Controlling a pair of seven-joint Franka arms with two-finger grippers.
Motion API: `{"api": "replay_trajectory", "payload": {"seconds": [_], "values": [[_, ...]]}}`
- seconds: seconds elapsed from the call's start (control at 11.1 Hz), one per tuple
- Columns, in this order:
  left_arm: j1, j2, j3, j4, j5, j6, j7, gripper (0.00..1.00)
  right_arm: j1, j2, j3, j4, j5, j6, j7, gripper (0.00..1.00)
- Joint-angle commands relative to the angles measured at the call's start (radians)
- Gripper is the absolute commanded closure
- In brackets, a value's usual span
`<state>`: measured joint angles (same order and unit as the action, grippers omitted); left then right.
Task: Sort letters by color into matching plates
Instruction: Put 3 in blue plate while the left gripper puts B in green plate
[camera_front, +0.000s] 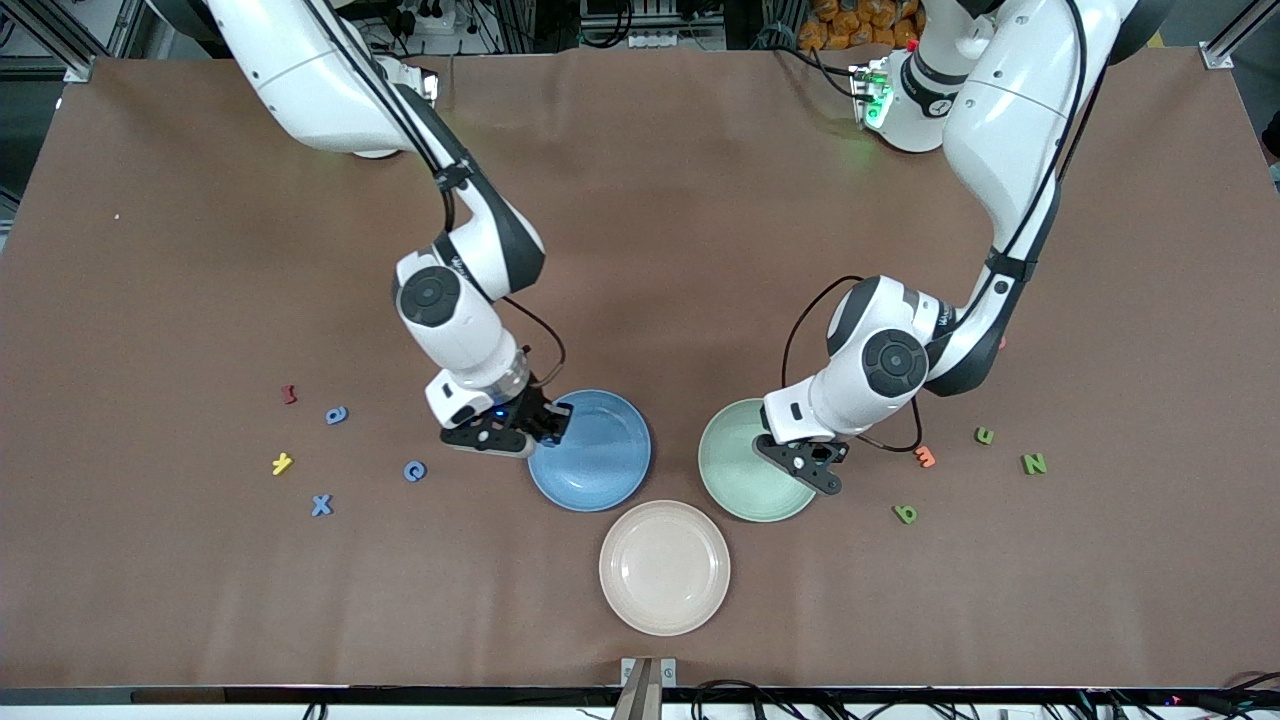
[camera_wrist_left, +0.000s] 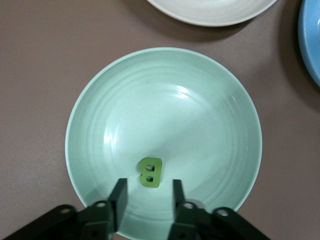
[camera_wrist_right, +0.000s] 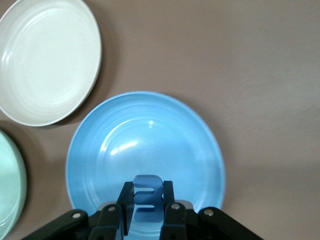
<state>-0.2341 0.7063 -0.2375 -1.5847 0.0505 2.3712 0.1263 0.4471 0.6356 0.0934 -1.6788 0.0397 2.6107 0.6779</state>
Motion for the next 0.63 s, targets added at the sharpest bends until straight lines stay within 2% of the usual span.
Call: {"api": "replay_trajectory", "payload": {"seconds": [0.0, 0.18, 0.36, 0.54], "values": [[-0.013, 0.009, 0.044, 0.031, -0.017, -0.006, 0.009, 0.00, 0.038, 0.061, -0.001, 0.076, 0.011, -0.003, 0.109, 0.01], [-0.004, 0.002, 0.075, 0.035, -0.017, -0.006, 0.038, 0.00, 0.032, 0.061, -0.003, 0.076, 0.000, -0.006, 0.131, 0.00], [0.004, 0.001, 0.145, 0.035, -0.032, -0.006, 0.215, 0.00, 0.010, 0.052, -0.009, 0.064, -0.011, -0.018, 0.057, 0.00], [0.006, 0.002, 0.205, 0.035, -0.082, -0.006, 0.364, 0.00, -0.057, 0.027, -0.014, 0.002, -0.012, -0.021, -0.041, 0.00]]}}
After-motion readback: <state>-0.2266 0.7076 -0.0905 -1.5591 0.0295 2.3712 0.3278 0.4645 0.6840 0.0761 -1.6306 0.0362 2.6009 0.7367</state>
